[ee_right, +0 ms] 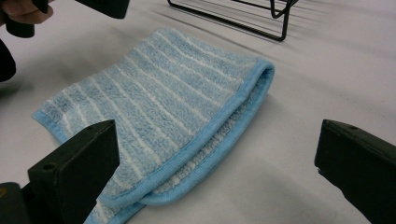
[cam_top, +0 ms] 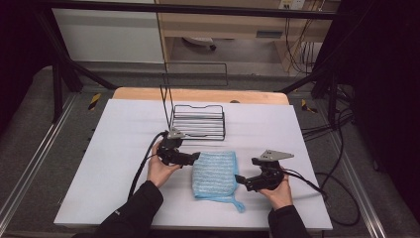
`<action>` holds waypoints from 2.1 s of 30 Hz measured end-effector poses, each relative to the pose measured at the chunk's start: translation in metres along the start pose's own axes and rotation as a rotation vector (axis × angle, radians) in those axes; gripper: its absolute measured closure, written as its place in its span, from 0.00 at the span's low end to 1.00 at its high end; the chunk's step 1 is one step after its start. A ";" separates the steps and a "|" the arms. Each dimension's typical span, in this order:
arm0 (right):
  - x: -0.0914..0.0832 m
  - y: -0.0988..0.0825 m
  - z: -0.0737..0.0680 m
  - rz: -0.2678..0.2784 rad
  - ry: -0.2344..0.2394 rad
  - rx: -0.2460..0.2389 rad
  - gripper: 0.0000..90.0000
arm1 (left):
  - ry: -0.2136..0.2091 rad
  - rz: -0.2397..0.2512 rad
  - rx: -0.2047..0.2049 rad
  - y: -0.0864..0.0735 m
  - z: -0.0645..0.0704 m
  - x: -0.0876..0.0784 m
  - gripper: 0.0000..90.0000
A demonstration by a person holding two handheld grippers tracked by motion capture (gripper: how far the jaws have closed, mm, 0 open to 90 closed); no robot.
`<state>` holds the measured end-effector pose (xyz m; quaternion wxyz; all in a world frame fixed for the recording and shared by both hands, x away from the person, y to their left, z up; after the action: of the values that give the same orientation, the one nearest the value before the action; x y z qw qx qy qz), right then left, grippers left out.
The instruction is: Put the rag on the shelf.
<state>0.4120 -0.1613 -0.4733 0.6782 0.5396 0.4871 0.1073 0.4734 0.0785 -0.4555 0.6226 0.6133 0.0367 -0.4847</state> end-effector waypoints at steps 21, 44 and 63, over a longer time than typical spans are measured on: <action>0.004 -0.003 0.001 -0.032 -0.004 0.016 0.02 | -0.014 -0.141 -0.153 -0.020 0.000 0.034 0.65; 0.043 0.018 0.032 -0.072 -0.076 0.103 0.34 | -0.048 -0.152 -0.124 -0.025 0.007 0.035 0.84; 0.065 0.012 0.027 -0.137 -0.014 0.177 0.72 | -0.069 -0.130 -0.135 -0.027 0.005 0.037 0.85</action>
<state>0.4703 -0.1301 -0.5007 0.6370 0.5637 0.5257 0.0137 0.4728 0.0599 -0.4974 0.6306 0.5490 0.0875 -0.5415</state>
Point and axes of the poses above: each handheld gripper's, and its own axes: x roughly forward along the jaws, y roughly out of its top, z roughly to its right, the point moved 7 cm from there along x, roughly forward along the jaws, and after that the axes turned 10 degrees about -x, right-handed, at the moved point
